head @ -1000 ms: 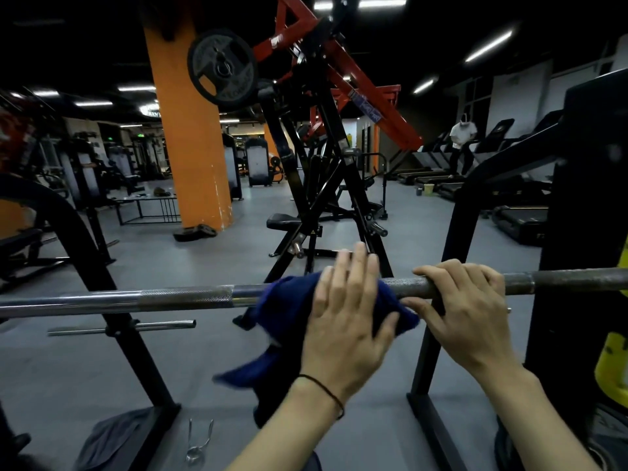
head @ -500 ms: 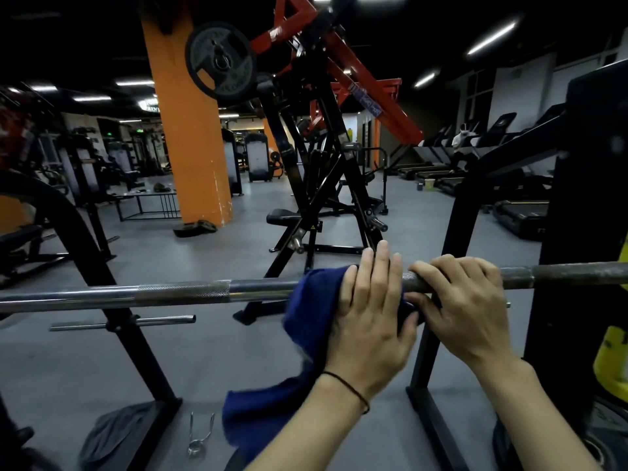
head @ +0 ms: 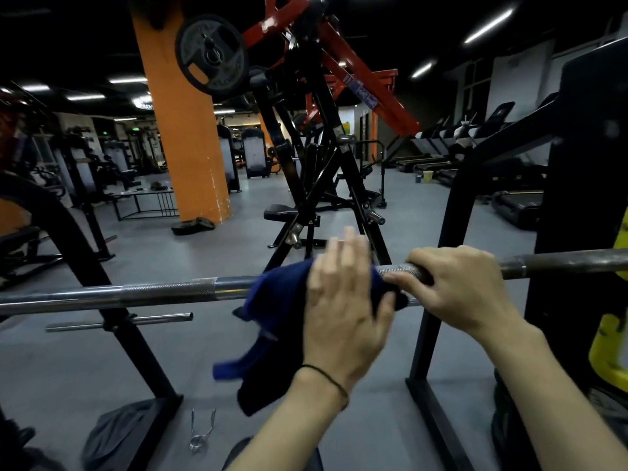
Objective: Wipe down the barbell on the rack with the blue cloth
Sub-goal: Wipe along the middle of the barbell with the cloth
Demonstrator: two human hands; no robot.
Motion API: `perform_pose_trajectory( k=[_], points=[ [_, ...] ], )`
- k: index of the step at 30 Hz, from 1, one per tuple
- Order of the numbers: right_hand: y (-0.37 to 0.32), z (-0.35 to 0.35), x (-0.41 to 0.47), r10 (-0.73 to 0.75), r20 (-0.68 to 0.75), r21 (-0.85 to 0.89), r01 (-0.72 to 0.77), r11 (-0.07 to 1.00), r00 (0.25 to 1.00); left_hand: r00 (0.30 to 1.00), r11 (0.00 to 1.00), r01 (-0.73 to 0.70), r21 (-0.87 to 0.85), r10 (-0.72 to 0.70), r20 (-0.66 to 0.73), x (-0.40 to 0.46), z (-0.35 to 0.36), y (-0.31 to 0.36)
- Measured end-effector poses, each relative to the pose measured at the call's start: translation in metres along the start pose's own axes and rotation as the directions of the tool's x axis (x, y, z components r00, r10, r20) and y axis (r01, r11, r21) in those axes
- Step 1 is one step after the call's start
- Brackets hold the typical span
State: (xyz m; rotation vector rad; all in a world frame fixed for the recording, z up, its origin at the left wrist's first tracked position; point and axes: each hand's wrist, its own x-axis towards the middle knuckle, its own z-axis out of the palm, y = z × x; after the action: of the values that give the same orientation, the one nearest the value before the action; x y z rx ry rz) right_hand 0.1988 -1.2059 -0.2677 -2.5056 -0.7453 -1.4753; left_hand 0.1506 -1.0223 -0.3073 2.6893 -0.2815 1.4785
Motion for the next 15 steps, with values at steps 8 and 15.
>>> perform_pose_trajectory(
  k=[8, 15],
  points=[
    [0.014, 0.002, -0.042, -0.003, -0.114, -0.021, 0.0, 1.0, 0.993, 0.994, 0.994, -0.103, 0.047, 0.101, 0.033, -0.015, -0.018, -0.06],
    [0.004, 0.01, -0.041, 0.062, -0.138, -0.037, -0.068, 0.997, 0.988, 1.0, 0.999, 0.015, -0.033, -0.014, 0.006, -0.003, -0.004, 0.001]
  ],
)
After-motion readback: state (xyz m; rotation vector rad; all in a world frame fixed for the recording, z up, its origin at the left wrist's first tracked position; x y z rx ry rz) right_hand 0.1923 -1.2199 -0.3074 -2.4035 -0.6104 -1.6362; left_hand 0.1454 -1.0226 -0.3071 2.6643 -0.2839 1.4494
